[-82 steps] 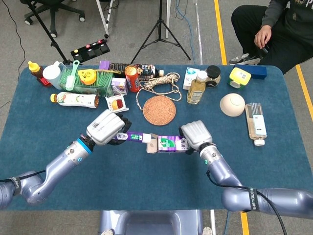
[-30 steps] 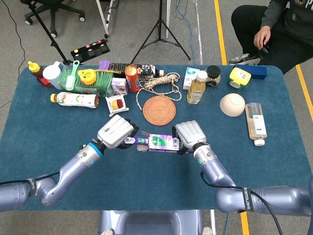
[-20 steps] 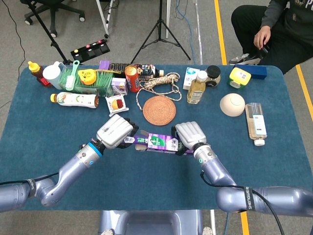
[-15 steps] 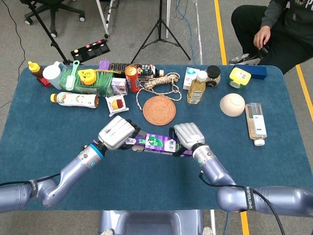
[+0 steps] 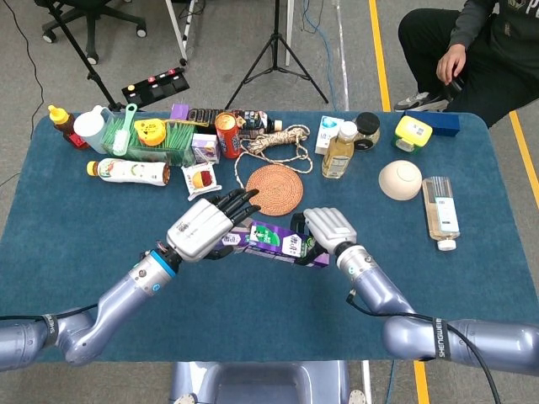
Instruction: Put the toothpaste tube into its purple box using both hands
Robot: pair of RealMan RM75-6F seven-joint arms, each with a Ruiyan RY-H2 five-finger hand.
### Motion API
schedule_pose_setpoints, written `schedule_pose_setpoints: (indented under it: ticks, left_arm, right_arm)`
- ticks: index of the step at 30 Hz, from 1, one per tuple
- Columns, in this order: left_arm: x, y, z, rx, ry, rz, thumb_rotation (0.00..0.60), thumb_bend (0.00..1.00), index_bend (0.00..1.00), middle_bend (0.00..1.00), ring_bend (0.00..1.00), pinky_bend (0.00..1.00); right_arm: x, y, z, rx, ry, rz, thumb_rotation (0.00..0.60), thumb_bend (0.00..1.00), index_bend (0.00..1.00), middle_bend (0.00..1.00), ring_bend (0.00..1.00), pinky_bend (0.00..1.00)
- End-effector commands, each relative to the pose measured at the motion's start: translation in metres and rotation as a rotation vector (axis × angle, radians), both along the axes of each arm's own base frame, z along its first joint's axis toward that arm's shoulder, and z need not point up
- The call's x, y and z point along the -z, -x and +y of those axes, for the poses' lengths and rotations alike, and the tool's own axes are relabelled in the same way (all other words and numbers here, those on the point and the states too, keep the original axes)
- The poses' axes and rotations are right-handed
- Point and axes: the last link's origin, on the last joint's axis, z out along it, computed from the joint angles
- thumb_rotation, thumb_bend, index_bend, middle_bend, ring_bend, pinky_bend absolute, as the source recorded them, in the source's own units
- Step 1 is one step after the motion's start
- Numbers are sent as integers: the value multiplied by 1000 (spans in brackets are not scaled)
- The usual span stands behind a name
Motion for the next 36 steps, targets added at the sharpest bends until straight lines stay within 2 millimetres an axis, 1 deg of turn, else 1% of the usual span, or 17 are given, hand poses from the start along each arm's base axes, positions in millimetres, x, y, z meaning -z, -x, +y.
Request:
schedule_pose_setpoints:
  ticks: [1, 3, 5, 8, 11, 14, 15, 16, 17, 20, 22, 25, 27, 31, 36]
  left_arm:
    - [-10, 0, -2, -3, -18, 1, 600, 241, 26, 0, 10, 303]
    - [-17, 0, -3, -11, -28, 3, 600, 232, 2, 0, 0, 283]
    - [-27, 0, -5, -20, -43, 2, 600, 214, 0, 0, 0, 265]
    - [-49, 3, -8, -43, -88, -14, 600, 189, 0, 0, 0, 250]
    - [-71, 11, -10, -73, -136, -35, 600, 180, 0, 0, 0, 250]
    - [-97, 28, -13, -144, -177, -62, 600, 180, 0, 0, 0, 253]
    - [-106, 36, -14, -173, -192, -72, 600, 180, 0, 0, 0, 254]
    - [-121, 60, -15, -258, -230, -99, 600, 180, 0, 0, 0, 255]
    - [-127, 69, -17, -272, -231, -109, 600, 180, 0, 0, 0, 255]
    - [-135, 87, -19, -302, -231, -125, 600, 180, 0, 0, 0, 255]
    - [-139, 103, -20, -330, -226, -136, 600, 180, 0, 0, 0, 255]
    - [-141, 118, -22, -363, -218, -152, 600, 180, 0, 0, 0, 256]
    - [-140, 135, -24, -412, -205, -178, 600, 180, 0, 0, 0, 256]
    - [-138, 151, -24, -427, -196, -203, 600, 180, 0, 0, 0, 256]
    - [-136, 160, -26, -437, -190, -210, 600, 180, 0, 0, 0, 256]
  right_arm:
    - [-1, 4, -2, 6, 0, -6, 600, 426, 664, 791, 728, 769]
    - [-2, 6, -3, 10, 1, -11, 600, 426, 664, 791, 728, 770]
    - [-4, 9, -5, 17, 2, -18, 600, 426, 664, 791, 728, 770]
    - [-11, 15, -10, 36, 8, -40, 600, 427, 664, 791, 728, 769]
    - [-17, 18, -13, 64, -1, -87, 600, 427, 664, 791, 728, 769]
    - [-28, 23, -18, 86, 1, -144, 600, 426, 664, 791, 728, 769]
    - [-32, 24, -20, 98, 1, -182, 600, 427, 664, 791, 728, 770]
    - [-40, 20, -24, 155, 1, -308, 600, 427, 664, 791, 728, 770]
    - [-45, 20, -25, 159, -8, -350, 600, 427, 664, 791, 728, 770]
    - [-53, 20, -28, 155, -17, -435, 600, 429, 664, 791, 728, 769]
    - [-58, 20, -30, 139, -11, -503, 600, 431, 664, 791, 728, 769]
    - [-61, 22, -31, 112, 3, -551, 600, 434, 664, 792, 728, 767]
    - [-59, 26, -31, 89, 18, -577, 600, 434, 665, 791, 728, 765]
    - [-54, 33, -31, 56, 34, -601, 600, 435, 668, 791, 727, 765]
    - [-51, 38, -32, 23, 52, -580, 600, 434, 668, 791, 728, 764]
